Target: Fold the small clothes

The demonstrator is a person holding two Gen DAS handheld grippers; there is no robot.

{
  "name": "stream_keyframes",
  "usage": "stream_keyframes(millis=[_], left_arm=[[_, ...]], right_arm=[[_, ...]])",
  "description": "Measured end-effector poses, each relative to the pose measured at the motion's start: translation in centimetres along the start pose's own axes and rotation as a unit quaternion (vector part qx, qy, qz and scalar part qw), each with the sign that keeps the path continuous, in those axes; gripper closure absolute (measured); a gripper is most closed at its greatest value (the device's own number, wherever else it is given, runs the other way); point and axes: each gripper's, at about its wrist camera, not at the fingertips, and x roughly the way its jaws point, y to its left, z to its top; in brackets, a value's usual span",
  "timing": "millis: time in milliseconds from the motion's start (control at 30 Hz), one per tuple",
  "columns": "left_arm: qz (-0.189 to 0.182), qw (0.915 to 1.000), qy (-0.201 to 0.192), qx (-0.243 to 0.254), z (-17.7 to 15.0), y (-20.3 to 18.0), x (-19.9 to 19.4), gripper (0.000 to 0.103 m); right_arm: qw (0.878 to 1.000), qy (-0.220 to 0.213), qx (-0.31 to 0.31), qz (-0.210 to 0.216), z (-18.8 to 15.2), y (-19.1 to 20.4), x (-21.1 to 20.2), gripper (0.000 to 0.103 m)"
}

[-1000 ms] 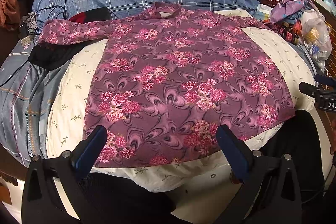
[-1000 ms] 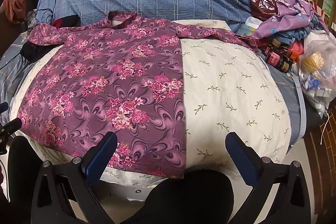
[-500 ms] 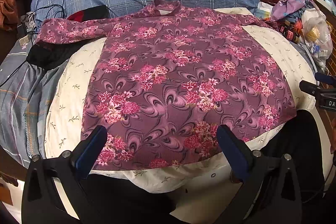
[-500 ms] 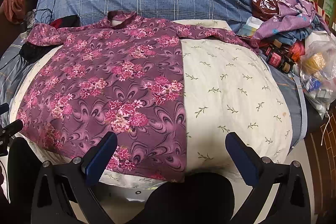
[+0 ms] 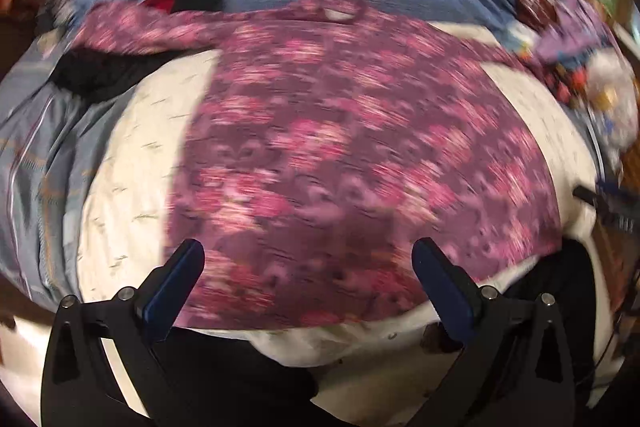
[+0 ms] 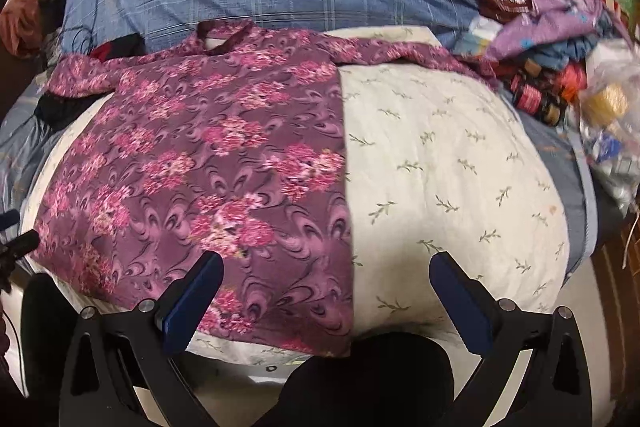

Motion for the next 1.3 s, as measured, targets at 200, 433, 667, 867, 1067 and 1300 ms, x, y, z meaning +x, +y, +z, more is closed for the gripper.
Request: stream_keyframes(millis=[200,433,667,867,1067,1300], left_arm=[[0.02,0.9934,0.037,-0.107,0.9,7.9,2.0,0.0],[-0.042,0.9724,0.132,-0.188,-1.9,10.7,6.5,0.0],[-0.047,0.9816,0.122,-0.139,-2.0,7.1,6.0,0.015],[-0.075,0.976,0.152,-0.136,-2.3,6.1,4.7,0.086],[-0.07,0.9678,0.196,-0.142,-4.3,6.7,5.2,0.086],[-0.032,0.9959,0.077,-0.036,0.9,5.1,-1.1,0.036]], right_arm=[[0.999,0.014,0.028,0.037,-0.6,-2.2,2.5,0.003],[0.996,0.054,0.031,0.071,-1.4,-1.9,6.4,0.027],[0.995,0.039,-0.05,0.077,-1.3,0.3,6.1,0.097],[0.994,0.012,-0.059,0.094,-0.6,-1.4,2.8,0.099],[0.994,0.058,-0.035,0.09,-1.2,-3.1,5.1,0.1],[0.987,0.032,0.051,0.152,1.3,-5.9,3.5,0.09]])
